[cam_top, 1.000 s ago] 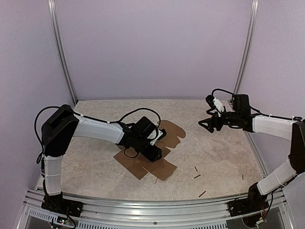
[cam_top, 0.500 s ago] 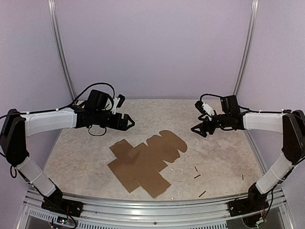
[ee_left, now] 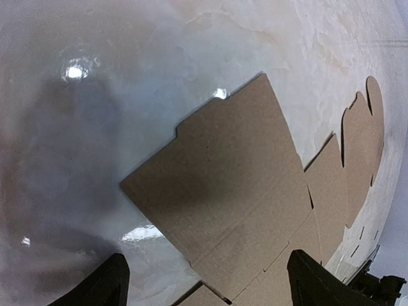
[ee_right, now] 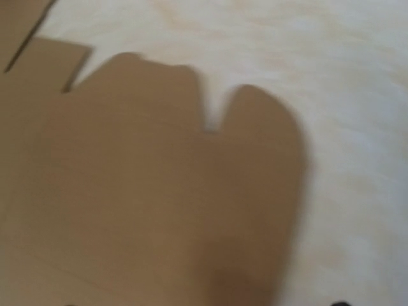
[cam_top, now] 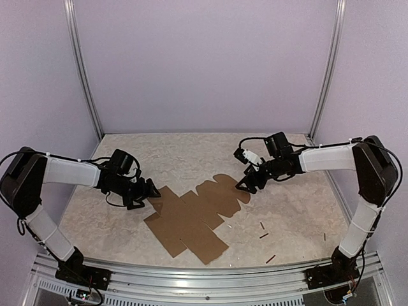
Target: Fold the paper box
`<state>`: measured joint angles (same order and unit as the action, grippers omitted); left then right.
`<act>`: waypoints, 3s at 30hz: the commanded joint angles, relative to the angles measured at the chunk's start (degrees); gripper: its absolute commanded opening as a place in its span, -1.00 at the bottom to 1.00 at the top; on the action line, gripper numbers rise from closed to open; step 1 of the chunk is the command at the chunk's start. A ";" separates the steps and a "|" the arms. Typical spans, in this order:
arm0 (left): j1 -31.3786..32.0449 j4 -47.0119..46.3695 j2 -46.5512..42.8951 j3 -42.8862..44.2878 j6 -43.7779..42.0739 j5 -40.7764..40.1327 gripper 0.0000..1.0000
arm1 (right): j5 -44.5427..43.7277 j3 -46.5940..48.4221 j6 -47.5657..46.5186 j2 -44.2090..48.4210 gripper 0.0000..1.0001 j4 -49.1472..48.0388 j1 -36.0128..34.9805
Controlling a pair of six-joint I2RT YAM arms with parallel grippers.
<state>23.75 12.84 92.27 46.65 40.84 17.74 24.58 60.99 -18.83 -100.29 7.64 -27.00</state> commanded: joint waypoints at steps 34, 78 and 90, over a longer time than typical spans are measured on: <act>-1.64 -6.39 4.24 2.50 9.14 0.17 0.66 | -3.34 3.18 -2.19 -5.49 0.61 5.38 -6.82; -2.85 -7.42 -0.89 -4.08 7.46 0.13 0.61 | -46.38 -26.84 -40.18 2.97 0.14 -22.71 -53.78; -4.24 -11.03 0.15 -5.14 8.56 1.55 0.60 | -59.79 -23.88 -45.07 -4.73 -1.00 -40.66 -53.77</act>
<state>20.82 3.33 91.74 41.93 49.21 19.25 -30.22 36.07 -62.11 -104.18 -27.79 -80.40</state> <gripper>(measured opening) 0.798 0.033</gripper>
